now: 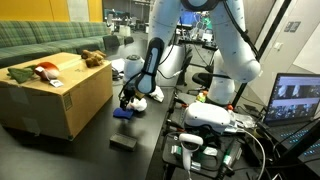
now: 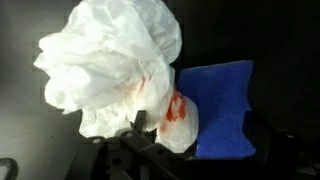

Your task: Pick up all the objects from the box and put them on the table, then pick up all the the objects on the table and put them on the box

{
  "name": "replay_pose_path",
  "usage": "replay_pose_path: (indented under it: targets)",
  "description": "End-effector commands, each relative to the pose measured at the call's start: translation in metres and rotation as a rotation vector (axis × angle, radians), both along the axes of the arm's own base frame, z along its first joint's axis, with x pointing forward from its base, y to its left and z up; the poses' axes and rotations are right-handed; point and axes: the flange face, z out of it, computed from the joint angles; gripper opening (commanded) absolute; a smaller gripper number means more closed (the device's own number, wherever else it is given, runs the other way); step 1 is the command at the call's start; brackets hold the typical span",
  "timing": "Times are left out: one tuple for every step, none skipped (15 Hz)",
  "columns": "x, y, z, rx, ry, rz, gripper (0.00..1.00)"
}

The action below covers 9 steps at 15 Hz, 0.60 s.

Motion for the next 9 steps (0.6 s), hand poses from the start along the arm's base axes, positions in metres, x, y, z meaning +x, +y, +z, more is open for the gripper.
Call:
replay_pose_path:
  targets:
    - [0.004,0.006,0.013,0.013,-0.061,0.047,1.0]
    - [0.005,0.008,0.017,0.011,-0.077,0.059,1.0]
    - [0.006,0.011,0.021,0.006,-0.098,0.078,1.0]
    - [0.007,0.014,0.025,0.0,-0.119,0.091,1.0]
    - [0.009,0.017,0.03,-0.009,-0.137,0.105,1.0]
    - [0.01,0.023,0.034,-0.01,-0.146,0.131,1.0]
    - [0.011,0.027,0.036,-0.013,-0.154,0.15,1.0]
    - [0.013,0.033,0.036,-0.011,-0.152,0.172,1.0]
    - [0.013,0.039,0.035,-0.007,-0.145,0.194,1.0]
